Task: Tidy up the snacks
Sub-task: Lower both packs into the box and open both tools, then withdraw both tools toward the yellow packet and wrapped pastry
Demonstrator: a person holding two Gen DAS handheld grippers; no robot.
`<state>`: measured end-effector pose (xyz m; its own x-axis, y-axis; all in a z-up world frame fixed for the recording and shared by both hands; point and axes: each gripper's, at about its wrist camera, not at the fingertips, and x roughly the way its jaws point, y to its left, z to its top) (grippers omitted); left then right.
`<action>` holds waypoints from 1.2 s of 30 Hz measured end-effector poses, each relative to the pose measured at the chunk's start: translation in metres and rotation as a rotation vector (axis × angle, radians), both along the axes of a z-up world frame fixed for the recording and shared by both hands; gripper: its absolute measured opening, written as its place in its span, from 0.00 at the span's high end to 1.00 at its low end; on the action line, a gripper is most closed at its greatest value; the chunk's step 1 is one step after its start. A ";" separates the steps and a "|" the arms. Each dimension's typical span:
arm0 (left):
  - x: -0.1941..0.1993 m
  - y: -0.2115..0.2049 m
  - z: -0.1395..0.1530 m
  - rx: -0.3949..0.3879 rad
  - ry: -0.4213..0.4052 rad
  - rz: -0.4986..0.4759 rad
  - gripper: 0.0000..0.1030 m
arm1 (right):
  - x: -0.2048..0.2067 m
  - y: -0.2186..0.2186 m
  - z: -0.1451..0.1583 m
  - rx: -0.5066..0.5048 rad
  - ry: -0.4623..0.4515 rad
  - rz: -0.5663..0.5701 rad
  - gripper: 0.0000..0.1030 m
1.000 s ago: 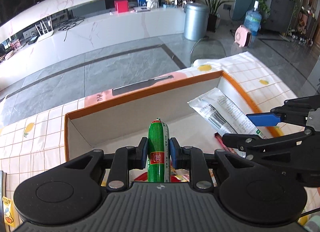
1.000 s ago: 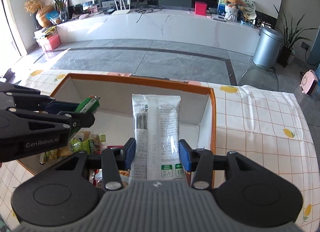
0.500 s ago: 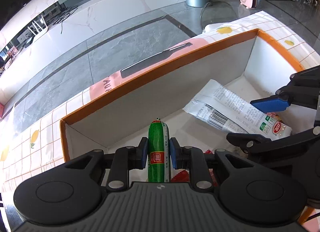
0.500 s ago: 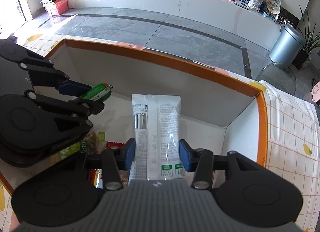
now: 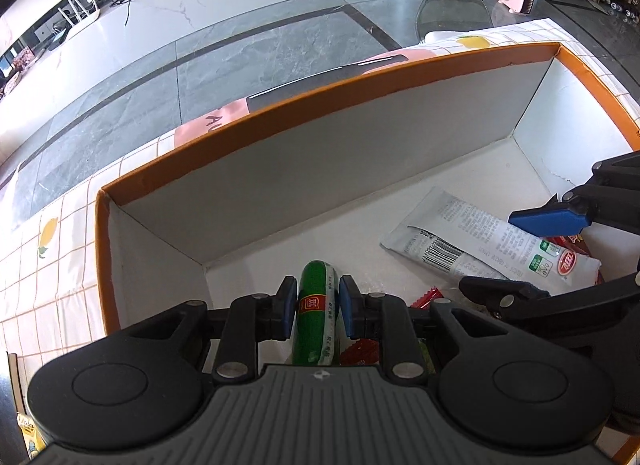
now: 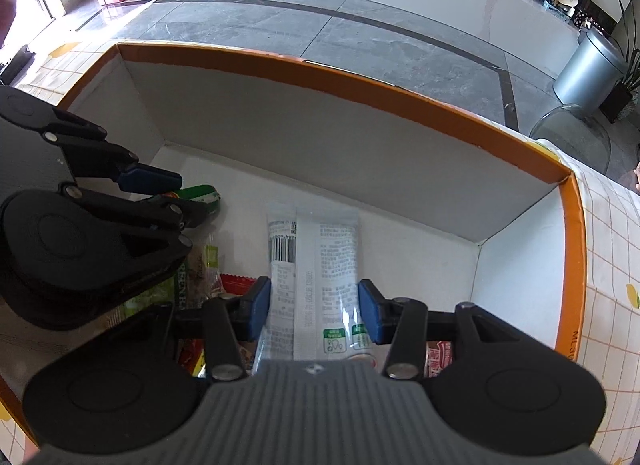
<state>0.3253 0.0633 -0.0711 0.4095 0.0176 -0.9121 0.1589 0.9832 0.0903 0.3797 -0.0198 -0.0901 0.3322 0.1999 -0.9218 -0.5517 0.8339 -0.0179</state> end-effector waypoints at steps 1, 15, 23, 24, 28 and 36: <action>-0.001 0.001 0.001 -0.004 -0.005 0.005 0.75 | 0.000 0.000 0.001 -0.003 -0.003 0.001 0.55; -0.019 0.010 0.025 -0.046 -0.075 0.032 0.46 | -0.016 -0.003 0.013 -0.022 -0.037 0.001 0.28; -0.035 0.002 0.049 -0.032 -0.108 0.008 0.39 | -0.031 -0.010 0.034 -0.010 -0.071 -0.010 0.24; -0.038 0.000 0.052 -0.029 -0.110 0.006 0.38 | -0.033 -0.011 0.037 -0.008 -0.075 -0.012 0.24; -0.051 -0.007 0.067 -0.021 -0.139 -0.003 0.38 | -0.046 -0.016 0.053 0.001 -0.103 -0.019 0.23; -0.083 -0.022 0.101 -0.032 -0.196 -0.025 0.38 | -0.075 -0.034 0.084 0.040 -0.149 -0.036 0.23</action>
